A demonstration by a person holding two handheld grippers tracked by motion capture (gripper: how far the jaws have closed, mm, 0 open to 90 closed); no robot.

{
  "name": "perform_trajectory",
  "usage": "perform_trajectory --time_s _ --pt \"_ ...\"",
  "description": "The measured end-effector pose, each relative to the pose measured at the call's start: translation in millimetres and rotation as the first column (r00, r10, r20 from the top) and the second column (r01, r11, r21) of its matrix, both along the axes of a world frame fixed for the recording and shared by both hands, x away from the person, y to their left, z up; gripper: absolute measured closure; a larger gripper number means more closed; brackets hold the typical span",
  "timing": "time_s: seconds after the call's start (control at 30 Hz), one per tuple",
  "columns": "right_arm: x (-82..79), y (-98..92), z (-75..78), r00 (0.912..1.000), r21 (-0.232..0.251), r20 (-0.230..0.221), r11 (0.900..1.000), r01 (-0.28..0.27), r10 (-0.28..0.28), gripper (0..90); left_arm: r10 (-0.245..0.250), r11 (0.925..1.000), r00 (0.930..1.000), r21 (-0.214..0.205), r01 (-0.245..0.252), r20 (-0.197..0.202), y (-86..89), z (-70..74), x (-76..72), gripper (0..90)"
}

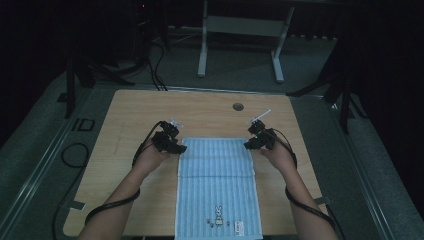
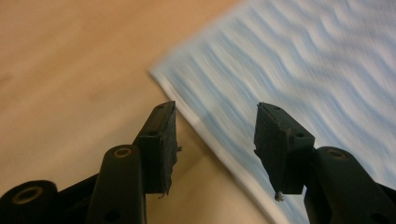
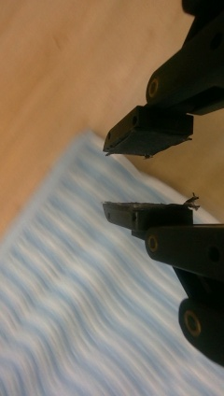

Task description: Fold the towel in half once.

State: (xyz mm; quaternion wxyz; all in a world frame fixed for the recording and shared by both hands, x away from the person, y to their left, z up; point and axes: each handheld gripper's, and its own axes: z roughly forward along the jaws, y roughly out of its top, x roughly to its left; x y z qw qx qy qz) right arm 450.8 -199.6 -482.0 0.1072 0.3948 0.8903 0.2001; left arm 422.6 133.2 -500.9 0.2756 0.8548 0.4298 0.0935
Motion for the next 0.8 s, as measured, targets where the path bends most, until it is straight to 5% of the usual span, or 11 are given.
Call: perform_trajectory --time_s 0.07,0.27,0.37,0.5,0.63,0.8 --pt "12.5 2.1 -4.5 0.9996 -0.022 0.003 0.9994 0.028 -0.028 64.0 0.029 0.9992 0.9995 0.026 -0.029 -0.01 0.1 -5.6 12.1 48.8" --pt "38.0 8.2 -22.9 0.9953 -0.052 -0.062 0.9961 0.071 -0.074 56.0 0.101 0.9944 0.9931 -0.024 -0.102 -0.06 2.4 -23.2 36.2 49.1" --pt "44.1 7.8 -30.4 0.993 -0.07 -0.078 0.9941 0.083 -0.088 55.8 0.087 0.9958 0.9933 -0.021 -0.089 -0.077 -0.5 -28.6 41.0 50.6" --pt "44.6 7.3 -36.5 0.9916 -0.031 -0.098 0.9962 0.082 -0.084 57.7 0.08 0.9968 0.9945 0.01 -0.08 -0.068 -9.0 -33.0 40.8 50.8" --pt "42.7 11.6 -40.2 0.9925 -0.055 -0.097 0.9961 0.069 -0.074 67.4 0.076 0.9967 0.996 0.032 -0.075 -0.046 -17.2 -33.1 38.8 54.2" --pt "39.6 19.3 -39.1 0.9927 -0.071 -0.11 0.9967 0.04 -0.048 83.6 0.024 0.999 0.9977 0.04 -0.022 -0.064 -25.2 -31.5 35.8 80.3"
